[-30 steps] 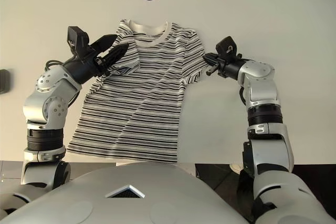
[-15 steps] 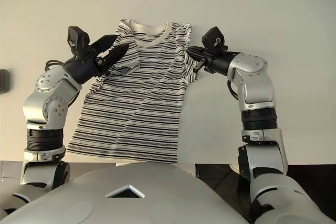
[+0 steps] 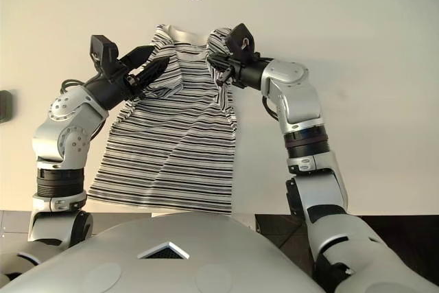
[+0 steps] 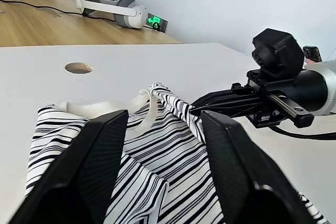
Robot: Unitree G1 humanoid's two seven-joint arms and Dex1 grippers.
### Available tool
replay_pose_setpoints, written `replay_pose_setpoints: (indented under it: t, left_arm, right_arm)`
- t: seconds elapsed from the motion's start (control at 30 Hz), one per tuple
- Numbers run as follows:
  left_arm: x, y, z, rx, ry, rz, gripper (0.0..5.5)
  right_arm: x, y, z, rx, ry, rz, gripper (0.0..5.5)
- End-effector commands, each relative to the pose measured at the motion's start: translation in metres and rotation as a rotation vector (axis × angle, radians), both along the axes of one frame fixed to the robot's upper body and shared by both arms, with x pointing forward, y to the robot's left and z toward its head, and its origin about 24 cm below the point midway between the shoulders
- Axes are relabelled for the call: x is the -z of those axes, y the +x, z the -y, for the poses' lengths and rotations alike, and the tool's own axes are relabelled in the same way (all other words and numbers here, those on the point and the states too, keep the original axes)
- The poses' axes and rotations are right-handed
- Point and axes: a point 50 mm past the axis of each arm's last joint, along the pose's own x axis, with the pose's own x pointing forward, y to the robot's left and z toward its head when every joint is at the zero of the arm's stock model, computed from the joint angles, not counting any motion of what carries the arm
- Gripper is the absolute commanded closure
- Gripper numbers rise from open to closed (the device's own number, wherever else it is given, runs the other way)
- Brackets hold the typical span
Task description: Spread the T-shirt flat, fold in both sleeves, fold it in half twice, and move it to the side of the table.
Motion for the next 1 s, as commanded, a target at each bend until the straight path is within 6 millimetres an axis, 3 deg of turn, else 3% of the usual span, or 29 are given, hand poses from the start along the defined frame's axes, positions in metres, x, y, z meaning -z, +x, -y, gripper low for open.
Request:
replay_pose_setpoints:
  t: [0.03, 0.17, 0.37, 0.67, 0.9, 1.0]
  left_arm:
    - [-0.001, 0.003, 0.0, -0.005, 0.004, 0.002, 2.9]
    - [-0.001, 0.004, -0.001, -0.006, 0.005, 0.002, 2.9]
    - [-0.002, 0.004, -0.002, -0.006, 0.009, 0.003, 2.9]
    - [-0.002, 0.003, -0.002, 0.001, 0.008, 0.004, 2.9]
    - [-0.003, 0.004, -0.002, -0.001, 0.007, 0.002, 2.9]
    - [-0.003, 0.006, -0.001, 0.006, 0.008, 0.002, 2.9]
  right_arm:
    - [-0.002, 0.008, -0.009, 0.006, 0.014, -0.003, 5.35]
    - [0.006, 0.009, -0.015, -0.001, 0.008, -0.025, 5.35]
    - [0.011, 0.007, -0.018, -0.028, -0.008, -0.022, 4.49]
    - [-0.001, 0.002, -0.022, -0.09, 0.034, 0.032, 4.49]
    - [-0.004, 0.011, -0.022, -0.043, 0.069, 0.035, 4.49]
    - [0.017, 0.017, -0.009, -0.017, -0.196, 0.125, 4.49]
